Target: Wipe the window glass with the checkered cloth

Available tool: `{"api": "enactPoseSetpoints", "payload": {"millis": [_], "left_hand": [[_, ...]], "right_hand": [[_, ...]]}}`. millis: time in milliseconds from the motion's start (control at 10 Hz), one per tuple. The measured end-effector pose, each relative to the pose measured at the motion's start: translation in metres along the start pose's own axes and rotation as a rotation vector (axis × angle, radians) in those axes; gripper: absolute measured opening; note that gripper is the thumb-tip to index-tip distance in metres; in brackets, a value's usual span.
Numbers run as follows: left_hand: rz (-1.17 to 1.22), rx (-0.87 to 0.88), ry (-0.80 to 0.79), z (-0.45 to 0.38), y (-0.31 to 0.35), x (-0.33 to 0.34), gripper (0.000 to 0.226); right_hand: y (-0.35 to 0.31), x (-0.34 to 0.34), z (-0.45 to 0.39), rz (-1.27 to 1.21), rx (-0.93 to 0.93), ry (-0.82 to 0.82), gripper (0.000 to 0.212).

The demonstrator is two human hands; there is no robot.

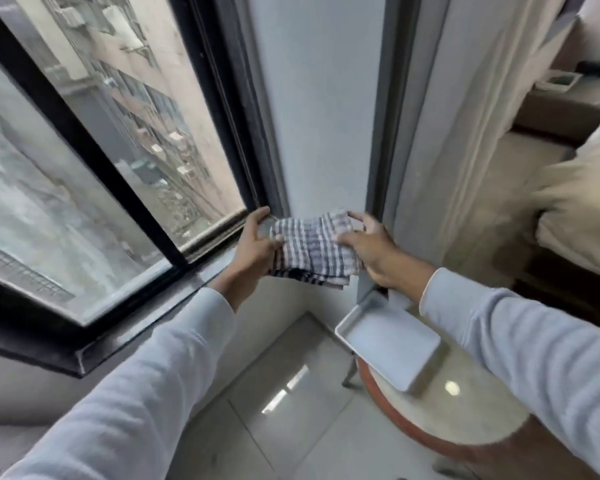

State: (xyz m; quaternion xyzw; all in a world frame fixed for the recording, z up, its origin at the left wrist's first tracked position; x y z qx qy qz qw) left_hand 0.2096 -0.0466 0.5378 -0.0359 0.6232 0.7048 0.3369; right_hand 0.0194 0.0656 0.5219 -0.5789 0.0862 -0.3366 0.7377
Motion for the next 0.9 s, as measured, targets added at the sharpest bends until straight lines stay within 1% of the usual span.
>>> {"api": "enactPoseSetpoints", "payload": {"millis": [100,200,300,400,500,600,700,800,900], "left_hand": [[-0.163,-0.019,-0.149,0.005,-0.053,0.082,0.046],[-0.213,-0.101,-0.253,0.004,-0.108,0.160,0.052],[-0.276,-0.124,-0.400,0.003,-0.163,0.222,0.056],[-0.318,-0.113,-0.579,-0.008,-0.214,0.273,0.075],[-0.567,-0.004,-0.622,-0.025,-0.250,0.307,0.082],[-0.631,0.079,-0.595,-0.044,-0.276,0.339,0.079],[-0.616,0.112,-0.592,-0.064,-0.295,0.364,0.085],[-0.869,0.156,-0.622,-0.074,-0.316,0.376,0.086],[-1.129,0.248,-0.633,-0.078,-0.332,0.378,0.079]], "right_hand": [[0.073,-0.072,-0.009,0.116,0.000,0.003,0.076],[0.146,-0.136,-0.017,0.222,0.035,-0.002,0.060],[0.211,-0.192,-0.031,0.323,0.078,0.047,0.053],[0.256,-0.227,-0.056,0.371,0.142,0.037,0.070],[0.286,-0.246,-0.081,0.406,0.203,0.014,0.096],[0.311,-0.256,-0.107,0.397,0.220,0.081,0.095],[0.328,-0.258,-0.127,0.380,0.208,0.109,0.078],[0.348,-0.259,-0.135,0.448,0.258,0.122,0.071],[0.364,-0.256,-0.136,0.555,0.279,0.138,0.076]]}}
Point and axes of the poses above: each hand's wrist, its own z-axis away from the middle knuckle, its own x-axis out of the palm, y = z × x, the point moved 1 cm from there along -z, towards the middle knuckle, and after that the axes turned 13 degrees about -z, right-handed, at the moved point
